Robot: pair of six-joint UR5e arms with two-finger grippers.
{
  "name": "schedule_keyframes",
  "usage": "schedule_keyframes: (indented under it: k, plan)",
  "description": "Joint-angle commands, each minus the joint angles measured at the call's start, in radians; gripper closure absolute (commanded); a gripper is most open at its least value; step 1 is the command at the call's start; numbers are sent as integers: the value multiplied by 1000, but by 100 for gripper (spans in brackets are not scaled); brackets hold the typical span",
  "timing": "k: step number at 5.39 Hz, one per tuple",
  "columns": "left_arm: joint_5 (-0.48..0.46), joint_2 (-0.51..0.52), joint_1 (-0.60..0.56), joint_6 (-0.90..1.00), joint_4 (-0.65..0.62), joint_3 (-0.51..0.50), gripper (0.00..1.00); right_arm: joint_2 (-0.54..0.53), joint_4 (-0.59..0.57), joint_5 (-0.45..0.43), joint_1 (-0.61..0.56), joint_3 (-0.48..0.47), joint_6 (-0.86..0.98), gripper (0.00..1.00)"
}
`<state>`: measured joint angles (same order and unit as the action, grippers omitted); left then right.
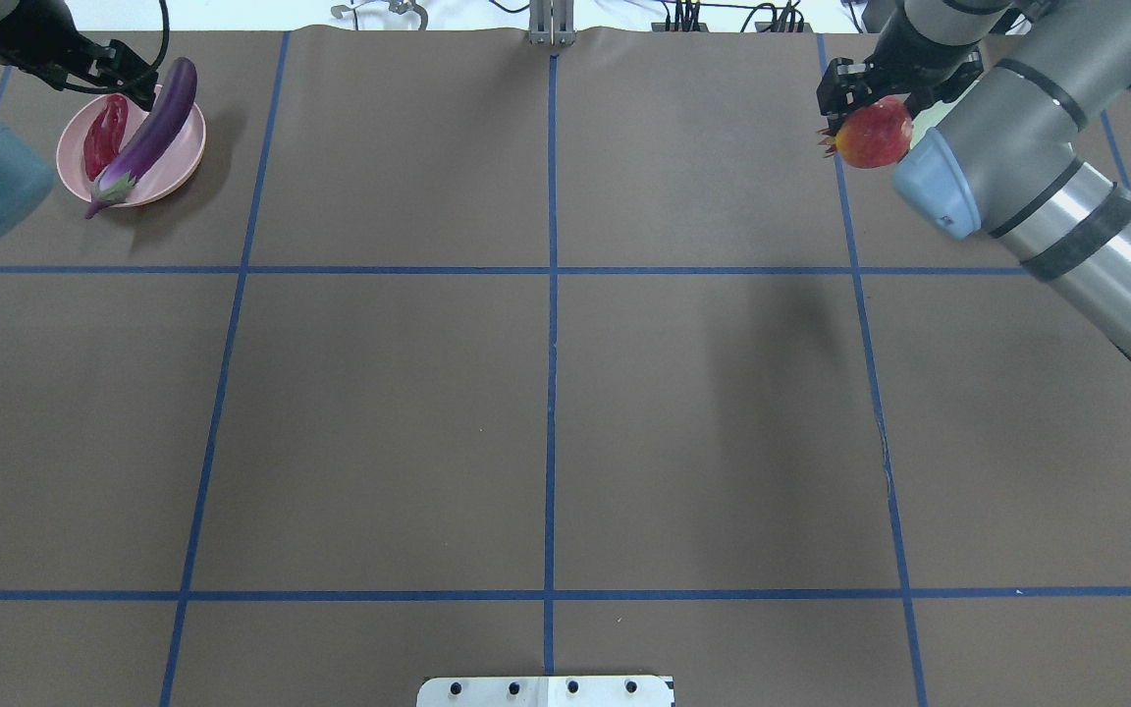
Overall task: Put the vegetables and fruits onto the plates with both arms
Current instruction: 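Carry the apple to the green plate with the right gripper and lower it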
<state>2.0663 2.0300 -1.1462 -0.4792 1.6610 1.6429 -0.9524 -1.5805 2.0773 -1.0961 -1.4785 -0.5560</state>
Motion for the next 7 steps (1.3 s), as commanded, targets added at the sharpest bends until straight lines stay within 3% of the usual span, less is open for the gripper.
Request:
schedule_keyframes:
  k: [1, 2, 4, 5, 6, 7]
  plan:
    - [-2, -91, 3, 5, 10, 101, 0, 4, 148, -5, -92, 215, 166, 100]
    - [-3, -123, 6, 7, 10, 94, 0, 6, 365, -9, -114, 398, 168, 100]
    - [-3, -154, 5, 8, 10, 100, 0, 11, 434, -104, -125, 492, 173, 100]
    - [-3, -152, 5, 8, 10, 95, 0, 21, 552, -164, -116, 608, 171, 100]
    - [-3, -152, 6, 8, 10, 87, 0, 59, 572, -198, -104, 679, 168, 100]
    - [-3, -152, 6, 8, 10, 86, 0, 60, 573, -236, -82, 681, 162, 100]
